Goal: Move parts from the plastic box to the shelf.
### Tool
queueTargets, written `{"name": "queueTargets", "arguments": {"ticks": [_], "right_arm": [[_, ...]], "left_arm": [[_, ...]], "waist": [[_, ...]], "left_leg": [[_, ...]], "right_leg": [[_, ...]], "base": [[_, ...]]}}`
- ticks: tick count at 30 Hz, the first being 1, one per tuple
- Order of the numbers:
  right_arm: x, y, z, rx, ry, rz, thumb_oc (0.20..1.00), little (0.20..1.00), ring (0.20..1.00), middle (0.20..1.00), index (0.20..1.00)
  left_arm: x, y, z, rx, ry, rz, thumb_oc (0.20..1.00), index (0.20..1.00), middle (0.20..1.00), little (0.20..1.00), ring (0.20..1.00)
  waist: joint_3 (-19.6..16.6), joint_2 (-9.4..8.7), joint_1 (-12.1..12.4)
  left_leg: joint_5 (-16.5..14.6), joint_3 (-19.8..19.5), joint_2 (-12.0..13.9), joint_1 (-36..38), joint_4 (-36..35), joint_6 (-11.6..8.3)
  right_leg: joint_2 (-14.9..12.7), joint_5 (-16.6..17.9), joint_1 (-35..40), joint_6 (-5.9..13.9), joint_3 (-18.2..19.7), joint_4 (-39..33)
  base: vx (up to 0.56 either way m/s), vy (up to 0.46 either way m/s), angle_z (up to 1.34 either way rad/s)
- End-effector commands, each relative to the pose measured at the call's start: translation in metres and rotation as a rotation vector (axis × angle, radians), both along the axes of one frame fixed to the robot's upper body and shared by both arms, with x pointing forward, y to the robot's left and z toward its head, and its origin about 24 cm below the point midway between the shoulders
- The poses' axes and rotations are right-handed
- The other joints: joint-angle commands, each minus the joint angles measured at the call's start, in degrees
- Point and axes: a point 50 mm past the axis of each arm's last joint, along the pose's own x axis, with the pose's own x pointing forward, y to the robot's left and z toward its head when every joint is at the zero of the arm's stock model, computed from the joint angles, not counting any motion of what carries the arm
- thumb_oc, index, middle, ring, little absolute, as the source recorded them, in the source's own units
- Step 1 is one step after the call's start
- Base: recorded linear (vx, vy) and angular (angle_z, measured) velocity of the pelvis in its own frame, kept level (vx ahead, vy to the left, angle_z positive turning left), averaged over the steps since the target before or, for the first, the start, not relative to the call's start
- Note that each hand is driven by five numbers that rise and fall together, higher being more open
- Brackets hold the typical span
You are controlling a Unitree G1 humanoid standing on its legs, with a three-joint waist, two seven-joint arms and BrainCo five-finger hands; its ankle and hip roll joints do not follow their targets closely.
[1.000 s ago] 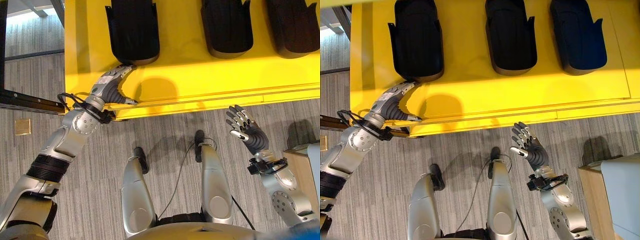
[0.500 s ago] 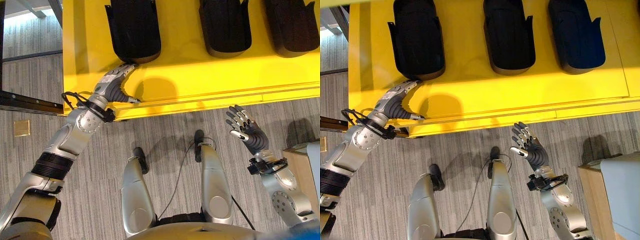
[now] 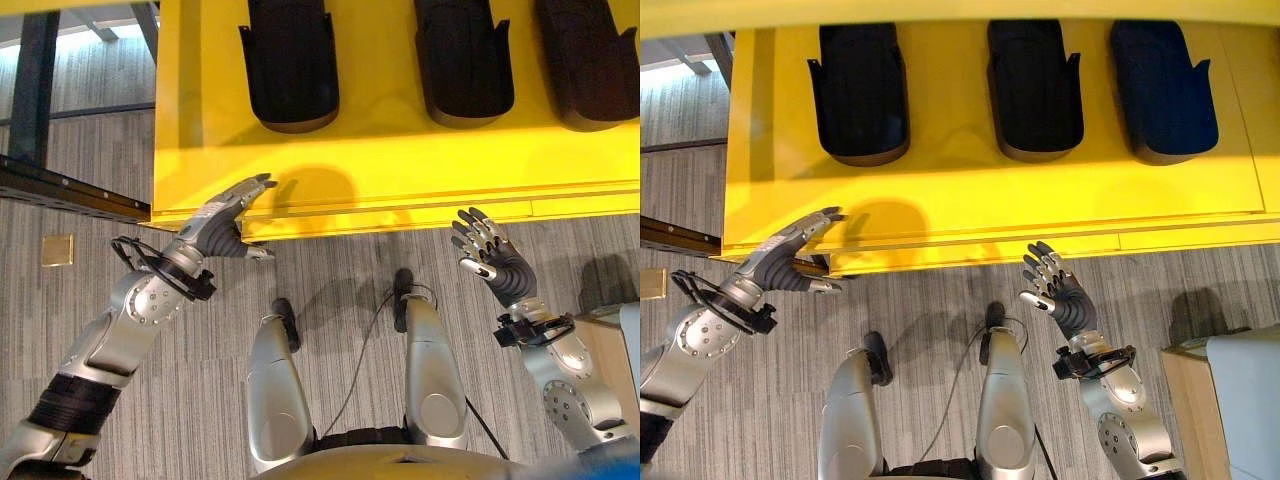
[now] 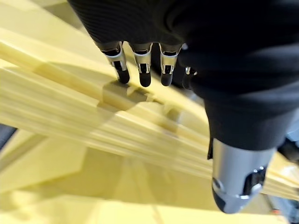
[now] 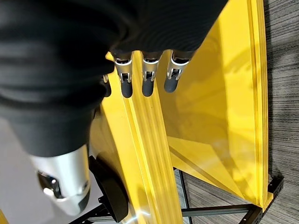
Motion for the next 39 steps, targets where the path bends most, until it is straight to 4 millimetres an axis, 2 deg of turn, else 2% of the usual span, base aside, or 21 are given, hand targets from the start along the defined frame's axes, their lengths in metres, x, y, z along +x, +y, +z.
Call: {"name": "queueTargets", "arguments": {"ticks": [1, 4, 6, 12, 16, 21, 24, 30, 39], "right_arm": [[0.001, 0.0, 0.016, 0.029, -0.105, -0.023, 1.0, 1.0, 1.0, 1.0, 1.0], [0.0, -0.002, 0.021, 0.036, -0.135, -0.037, 1.0, 1.0, 1.0, 1.0, 1.0], [-0.002, -0.005, 0.026, 0.046, -0.166, -0.063, 1.0, 1.0, 1.0, 1.0, 1.0], [-0.003, -0.005, 0.028, 0.05, -0.181, -0.074, 1.0, 1.0, 1.0, 1.0, 1.0], [-0.002, -0.004, 0.029, 0.047, -0.186, -0.075, 1.0, 1.0, 1.0, 1.0, 1.0], [-0.001, -0.002, 0.03, 0.046, -0.183, -0.069, 1.0, 1.0, 1.0, 1.0, 1.0], [-0.002, -0.002, 0.027, 0.052, -0.168, -0.065, 1.0, 1.0, 1.0, 1.0, 1.0], [-0.002, 0.0, 0.024, 0.057, -0.146, -0.056, 1.0, 1.0, 1.0, 1.0, 1.0], [-0.003, 0.001, 0.02, 0.066, -0.122, -0.05, 1.0, 1.0, 1.0, 1.0, 1.0]], "left_arm": [[-0.012, -0.004, 0.009, -0.033, -0.044, -0.056, 1.0, 1.0, 1.0, 1.0, 1.0], [-0.02, -0.011, 0.026, -0.085, -0.144, -0.094, 1.0, 1.0, 1.0, 1.0, 1.0], [-0.026, -0.015, 0.045, -0.114, -0.286, -0.106, 1.0, 1.0, 1.0, 1.0, 1.0], [-0.029, -0.023, 0.063, -0.133, -0.443, -0.126, 1.0, 1.0, 1.0, 1.0, 1.0], [-0.024, -0.03, 0.074, -0.113, -0.547, -0.135, 1.0, 1.0, 1.0, 1.0, 1.0], [-0.015, -0.034, 0.078, -0.102, -0.581, -0.134, 1.0, 1.0, 1.0, 1.0, 1.0], [0.004, -0.039, 0.075, -0.107, -0.548, -0.122, 1.0, 1.0, 1.0, 1.0, 1.0], [0.028, -0.046, 0.062, -0.12, -0.463, -0.096, 1.0, 1.0, 1.0, 1.0, 1.0], [0.043, -0.052, 0.055, -0.175, -0.399, -0.072, 1.0, 1.0, 1.0, 1.0, 1.0]], "waist": [[-4.39, -1.22, 0.11], [-4.68, -1.29, 0.35], [-4.99, -1.52, 0.47], [-4.97, -1.79, 0.27], [-4.84, -2.07, -0.04], [-4.72, -2.37, -0.37], [-4.67, -2.61, -0.94], [-4.65, -2.73, -1.7], [-4.74, -2.63, -2.17]], "left_leg": [[6.23, -3.4, 2.0, -1.13, -4.81, -1.85], [6.31, -3.4, 2.1, -0.54, -5.3, -1.85], [6.44, -3.34, 2.12, 0.02, -5.72, -1.96], [6.66, -3.02, 2.36, 0.66, -6.31, -2.1], [6.83, -2.84, 2.57, 1.08, -6.57, -2.24], [7.03, -2.67, 2.91, 1.19, -6.65, -2.41], [7.02, -2.47, 3.1, 1.15, -6.32, -2.44], [7.02, -2.4, 3.29, 0.94, -6.13, -2.5], [7.03, -2.36, 3.51, 0.64, -5.89, -2.55]], "right_leg": [[-4.4, -0.29, 7.53, 2.56, 1.35, -1.15], [-4.36, -0.27, 8.15, 2.59, 1.36, -1.55], [-4.29, -0.21, 8.84, 2.62, 1.24, -2.14], [-4.23, -0.13, 9.13, 2.77, 1.47, -2.55], [-4.16, -0.08, 9.31, 2.84, 1.58, -2.78], [-4.03, -0.1, 9.11, 2.88, 1.85, -2.6], [-3.91, -0.14, 8.89, 2.86, 2.04, -2.31], [-3.77, -0.18, 8.39, 2.77, 2.48, -1.89], [-3.5, -0.27, 7.66, 2.61, 2.88, -1.49]], "base": [[0.01, 0.003, 0.07], [0.0, 0.003, 0.01], [0.0, 0.0, 0.0], [0.0, 0.0, 0.0], [0.0, 0.0, 0.0], [0.0, 0.0, 0.0], [0.0, 0.0, 0.0], [0.0, -0.002, -0.01], [0.0, 0.0, 0.0]]}}
